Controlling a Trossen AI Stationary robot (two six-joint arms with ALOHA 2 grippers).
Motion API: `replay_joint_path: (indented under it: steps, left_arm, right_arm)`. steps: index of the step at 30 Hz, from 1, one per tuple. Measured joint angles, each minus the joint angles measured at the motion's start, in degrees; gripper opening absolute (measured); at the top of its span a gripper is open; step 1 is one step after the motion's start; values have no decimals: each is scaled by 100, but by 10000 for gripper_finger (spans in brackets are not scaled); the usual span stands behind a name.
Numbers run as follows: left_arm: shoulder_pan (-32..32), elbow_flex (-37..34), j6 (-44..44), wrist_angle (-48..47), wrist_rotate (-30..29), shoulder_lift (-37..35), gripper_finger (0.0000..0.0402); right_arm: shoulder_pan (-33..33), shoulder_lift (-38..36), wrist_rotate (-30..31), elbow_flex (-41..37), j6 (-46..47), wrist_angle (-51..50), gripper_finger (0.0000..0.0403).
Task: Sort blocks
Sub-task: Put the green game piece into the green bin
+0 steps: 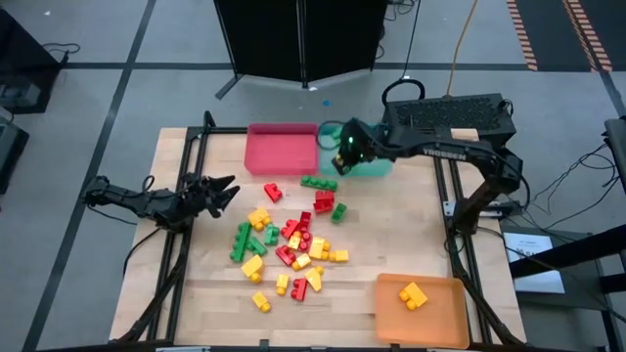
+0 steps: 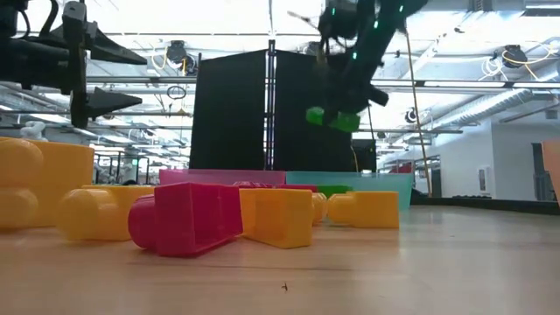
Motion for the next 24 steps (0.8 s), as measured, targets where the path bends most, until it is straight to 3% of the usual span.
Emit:
replay_joint_path:
  steps: [5,10,15,17,21,24]
  left_arm:
    - [-4,0,61,55,442,0,361]
    - [-2,0,177,199,395,0,361]
    - [-3,0,-187,225,430,2,361]
    - [-4,0,-358,276,448,4,361]
    - [-4,2,-339,631,572,4,361]
    - [-4,27,-74,1322,1131,3,361]
  right_arm:
    - [-616,269,-82,-2,437,6,134]
    - [-890,566,-515,-2,499,285,138]
    - [-896,834,-636,-2,527,343,245]
    - [-896,886,-632,-2,511,355,270]
    - [-891,920,-674,-2,502,413,278]
    - [-803,727,-1272,-2,265,588,268]
